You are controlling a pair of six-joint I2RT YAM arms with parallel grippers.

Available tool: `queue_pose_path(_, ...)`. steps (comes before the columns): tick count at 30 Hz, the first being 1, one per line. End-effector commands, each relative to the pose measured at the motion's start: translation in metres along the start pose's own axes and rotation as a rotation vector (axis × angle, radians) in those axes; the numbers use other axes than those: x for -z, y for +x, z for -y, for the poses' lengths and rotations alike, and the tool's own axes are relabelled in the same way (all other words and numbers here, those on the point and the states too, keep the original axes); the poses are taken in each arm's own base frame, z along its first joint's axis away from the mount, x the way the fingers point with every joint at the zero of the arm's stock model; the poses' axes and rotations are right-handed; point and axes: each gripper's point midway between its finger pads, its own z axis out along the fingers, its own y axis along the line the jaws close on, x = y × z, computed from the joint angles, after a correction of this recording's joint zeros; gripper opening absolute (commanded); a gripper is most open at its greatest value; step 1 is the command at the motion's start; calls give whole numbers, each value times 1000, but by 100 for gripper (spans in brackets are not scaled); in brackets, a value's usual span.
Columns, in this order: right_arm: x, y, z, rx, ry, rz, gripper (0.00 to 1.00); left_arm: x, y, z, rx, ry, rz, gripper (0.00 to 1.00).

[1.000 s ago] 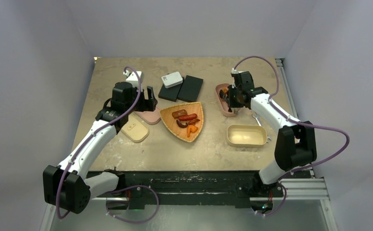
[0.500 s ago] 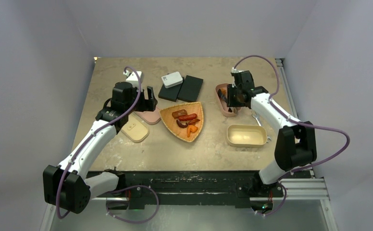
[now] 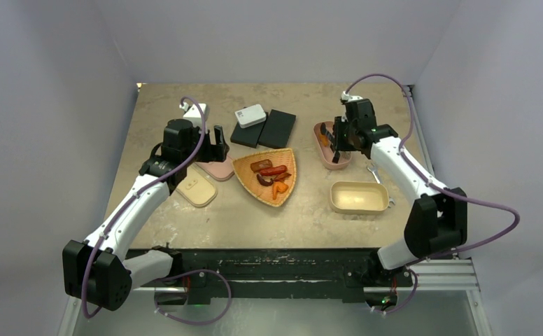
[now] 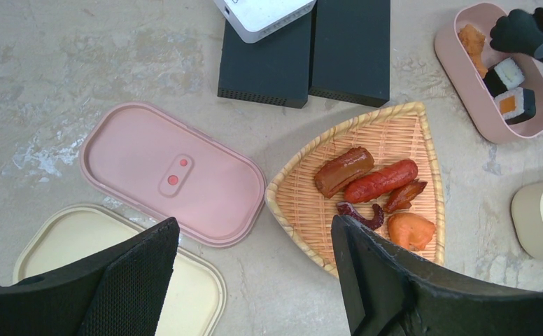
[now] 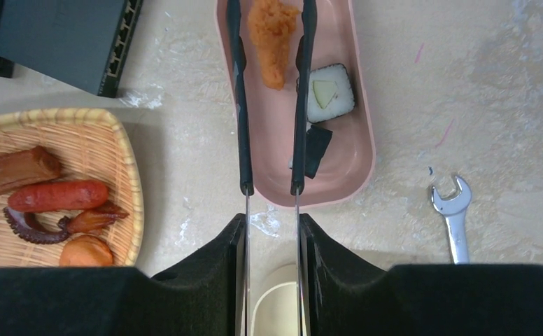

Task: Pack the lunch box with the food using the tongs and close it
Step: Place the fake food in the packing box, then pick up the fake food from the plate.

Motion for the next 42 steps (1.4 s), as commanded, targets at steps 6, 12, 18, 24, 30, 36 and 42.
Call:
queue_pose_path(6, 47, -35, 1, -29, -4, 128, 32, 0, 0, -4, -10, -13, 10, 79)
queue_pose_path(12, 60, -13, 10, -67, 32, 89, 32, 0, 0, -4, -8, -13, 8, 79)
queue_pose_path(18, 73, 13, 5, -115, -13, 42, 32, -1, 1, -2, -6, -2, 6, 79)
queue_pose_path(24, 67, 40, 7, -117, -13, -32, 32, -1, 2, -1, -4, 4, 2, 79)
queue_pose_path(30, 65, 54, 12, -132, 16, -62, 31, -2, 2, -1, -5, 5, 1, 79)
queue_pose_path(36, 64, 54, 14, -139, 28, -59, 31, -2, 3, -1, -3, 8, -3, 79)
queue_pose_path(42, 56, 58, 13, -140, 22, -68, 31, -2, 4, -1, -5, 4, -4, 79)
